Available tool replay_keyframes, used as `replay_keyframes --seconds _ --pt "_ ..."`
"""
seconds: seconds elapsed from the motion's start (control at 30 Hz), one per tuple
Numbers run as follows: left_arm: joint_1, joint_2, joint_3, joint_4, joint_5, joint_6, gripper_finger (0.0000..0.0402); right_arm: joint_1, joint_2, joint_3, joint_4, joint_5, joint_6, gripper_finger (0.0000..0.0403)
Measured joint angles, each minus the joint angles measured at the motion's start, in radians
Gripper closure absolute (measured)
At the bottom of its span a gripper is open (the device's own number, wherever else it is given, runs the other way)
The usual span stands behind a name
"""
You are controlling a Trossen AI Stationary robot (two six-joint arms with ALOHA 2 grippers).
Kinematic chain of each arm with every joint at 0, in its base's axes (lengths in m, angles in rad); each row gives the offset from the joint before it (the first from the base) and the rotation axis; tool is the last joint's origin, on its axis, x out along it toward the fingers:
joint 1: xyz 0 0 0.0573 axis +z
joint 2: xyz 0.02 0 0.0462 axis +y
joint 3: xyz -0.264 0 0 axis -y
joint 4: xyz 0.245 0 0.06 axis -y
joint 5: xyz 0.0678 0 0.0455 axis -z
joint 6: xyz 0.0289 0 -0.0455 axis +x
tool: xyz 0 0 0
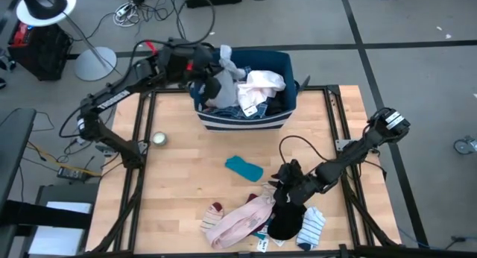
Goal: Sort clothes
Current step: Put the gray shorts into the blue laundry organizer, then put the top blue sock into the blue laundry organizer
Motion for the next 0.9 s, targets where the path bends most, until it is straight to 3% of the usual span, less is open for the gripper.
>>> replay_keyframes --seconds 0.2,0.5,0.7,0.9 --pt "0.012 0.074 0.0 -0.065 0.021 0.002 0.0364 -0.005 0.0 -0.037 0.061 -0.02 -0.003 0.0273" --pt "0.048 0.153 -0.001 -0.177 0.027 0.005 0.0275 -0.006 -0.005 -0.037 0.089 -0.028 -0.024 0.0276" --pt "0.034 0.108 -0.002 -0.246 -0.003 0.071 0.0266 -0.019 -0.008 -0.037 0.132 -0.028 -0.053 0.0275" --pt "-0.061 0.001 -0.032 -0.251 -0.016 0.077 0.0265 -0.057 -0.003 -0.037 0.169 -0.028 -0.064 0.0276"
